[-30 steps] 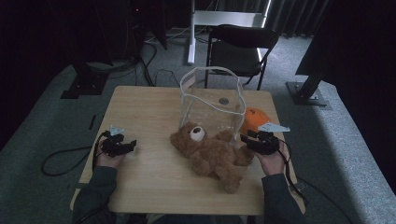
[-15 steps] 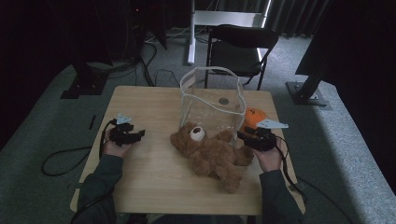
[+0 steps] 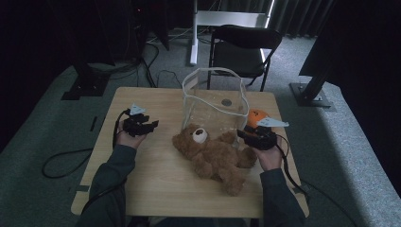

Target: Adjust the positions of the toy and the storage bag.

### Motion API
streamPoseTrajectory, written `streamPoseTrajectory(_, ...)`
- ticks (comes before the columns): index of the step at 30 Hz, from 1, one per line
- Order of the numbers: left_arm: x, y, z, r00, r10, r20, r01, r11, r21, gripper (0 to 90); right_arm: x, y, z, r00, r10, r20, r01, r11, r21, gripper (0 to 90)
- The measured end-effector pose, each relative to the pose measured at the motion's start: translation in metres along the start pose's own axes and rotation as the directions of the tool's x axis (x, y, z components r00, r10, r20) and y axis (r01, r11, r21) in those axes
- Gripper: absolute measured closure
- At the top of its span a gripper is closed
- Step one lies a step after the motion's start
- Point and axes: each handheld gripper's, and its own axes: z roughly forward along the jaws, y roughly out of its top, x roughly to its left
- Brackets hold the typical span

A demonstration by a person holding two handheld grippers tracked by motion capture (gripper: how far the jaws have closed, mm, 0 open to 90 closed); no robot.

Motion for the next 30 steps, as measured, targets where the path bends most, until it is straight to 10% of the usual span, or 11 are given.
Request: streamPoseTrajectory(30, -0.054, 0.053, 0.022, 0.9888, 0.076, 0.128, -0.068, 0.9953, -0.070, 53.6, -0.001, 0.004, 0.008, 0.9999, 0.011, -0.012, -0.011, 1.000, -0.006, 68.3)
